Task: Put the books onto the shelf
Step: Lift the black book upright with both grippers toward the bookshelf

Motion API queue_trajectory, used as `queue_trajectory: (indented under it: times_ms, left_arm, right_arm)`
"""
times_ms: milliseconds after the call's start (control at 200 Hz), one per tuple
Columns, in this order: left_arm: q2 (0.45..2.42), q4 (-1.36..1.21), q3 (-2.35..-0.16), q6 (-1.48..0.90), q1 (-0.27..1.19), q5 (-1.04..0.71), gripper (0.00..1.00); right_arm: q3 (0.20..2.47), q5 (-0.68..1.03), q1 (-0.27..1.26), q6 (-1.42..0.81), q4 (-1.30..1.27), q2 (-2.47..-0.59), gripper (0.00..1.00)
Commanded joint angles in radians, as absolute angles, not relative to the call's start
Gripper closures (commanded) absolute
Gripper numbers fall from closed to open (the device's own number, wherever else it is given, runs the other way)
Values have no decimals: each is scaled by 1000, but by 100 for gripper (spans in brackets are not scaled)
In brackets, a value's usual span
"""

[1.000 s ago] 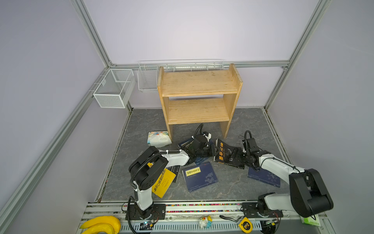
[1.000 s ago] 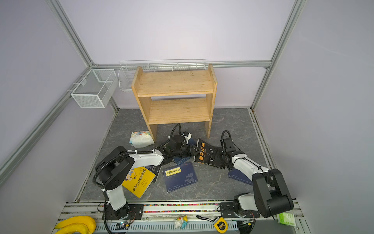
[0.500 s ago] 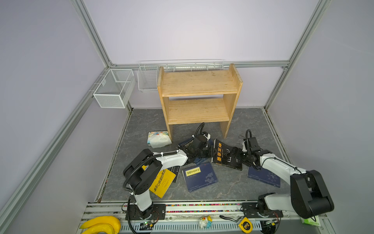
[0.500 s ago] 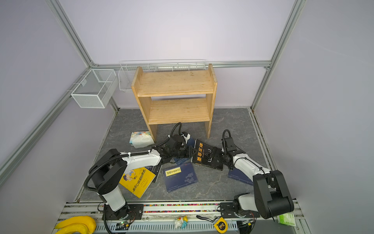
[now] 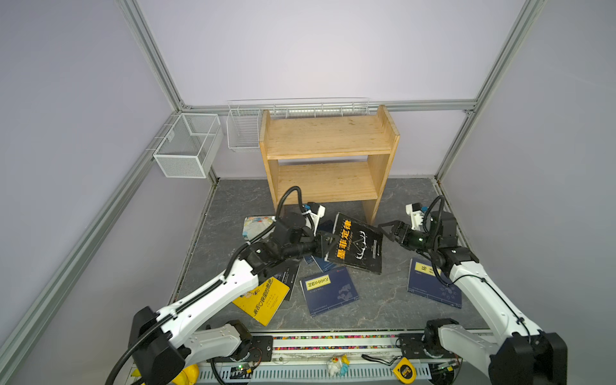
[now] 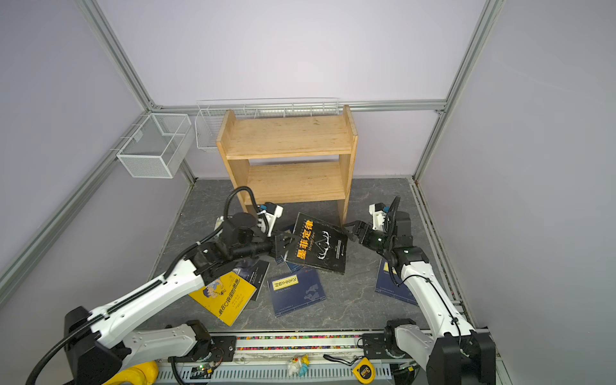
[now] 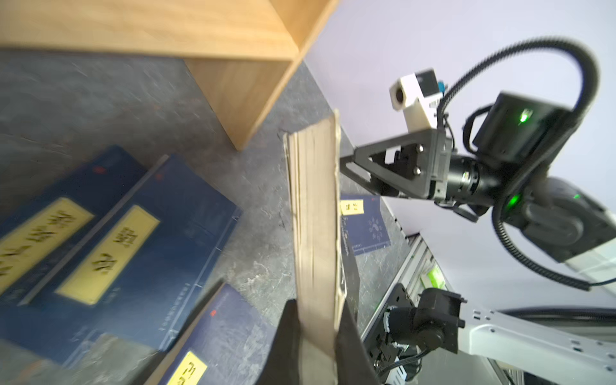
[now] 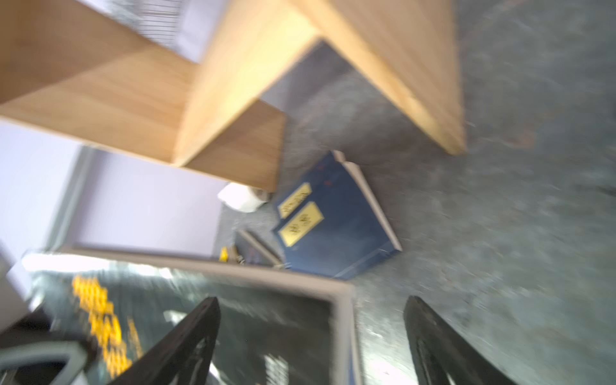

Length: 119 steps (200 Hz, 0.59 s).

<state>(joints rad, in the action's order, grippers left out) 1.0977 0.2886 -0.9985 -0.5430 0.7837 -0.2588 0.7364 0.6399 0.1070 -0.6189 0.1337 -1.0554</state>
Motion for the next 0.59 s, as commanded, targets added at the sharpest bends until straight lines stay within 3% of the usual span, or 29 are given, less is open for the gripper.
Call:
queue_trajectory:
  times_ms: [0,315,590]
  left_arm:
    - [1011,325,-1067,-498,706,-264,100]
    - [987,354,-1182,-419,662,-288,100]
    - [986,300,-1198,-414,621,-335,100]
  right_arm:
    - [760,821,106,-677,25,-1027,11]
    - [757,887,274,-796,-147,-1100,8]
    - [683,934,311,-1027,-594,-1198,1]
